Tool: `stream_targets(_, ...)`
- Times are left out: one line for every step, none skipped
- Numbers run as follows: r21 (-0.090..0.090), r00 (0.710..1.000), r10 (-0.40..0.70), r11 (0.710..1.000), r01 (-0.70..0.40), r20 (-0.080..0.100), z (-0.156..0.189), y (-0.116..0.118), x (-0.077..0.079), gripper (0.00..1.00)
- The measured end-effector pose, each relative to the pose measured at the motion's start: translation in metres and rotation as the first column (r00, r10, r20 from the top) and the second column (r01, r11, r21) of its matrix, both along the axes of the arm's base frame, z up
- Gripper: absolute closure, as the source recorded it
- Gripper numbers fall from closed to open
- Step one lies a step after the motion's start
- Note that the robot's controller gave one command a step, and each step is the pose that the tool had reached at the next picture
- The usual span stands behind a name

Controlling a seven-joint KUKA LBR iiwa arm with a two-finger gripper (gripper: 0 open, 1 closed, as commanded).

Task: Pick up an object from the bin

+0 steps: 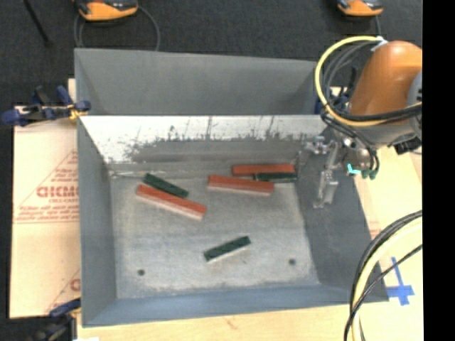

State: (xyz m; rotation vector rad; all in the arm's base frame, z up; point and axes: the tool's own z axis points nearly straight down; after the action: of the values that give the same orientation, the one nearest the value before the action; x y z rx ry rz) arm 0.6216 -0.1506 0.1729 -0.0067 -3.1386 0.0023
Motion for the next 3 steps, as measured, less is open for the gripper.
stream_targets(0.005,1.0,-0.02,1.0,0.02,0.002,-0.076,0.069,0.017,0.0)
stream_targets(0.002,0.995,-0.102,0.995,0.102,0.01,-0.101,0.076,0.025,0.0)
stream_targets(0.0,0.995,-0.099,0.995,0.099,0.018,-0.096,0.075,0.028,1.0)
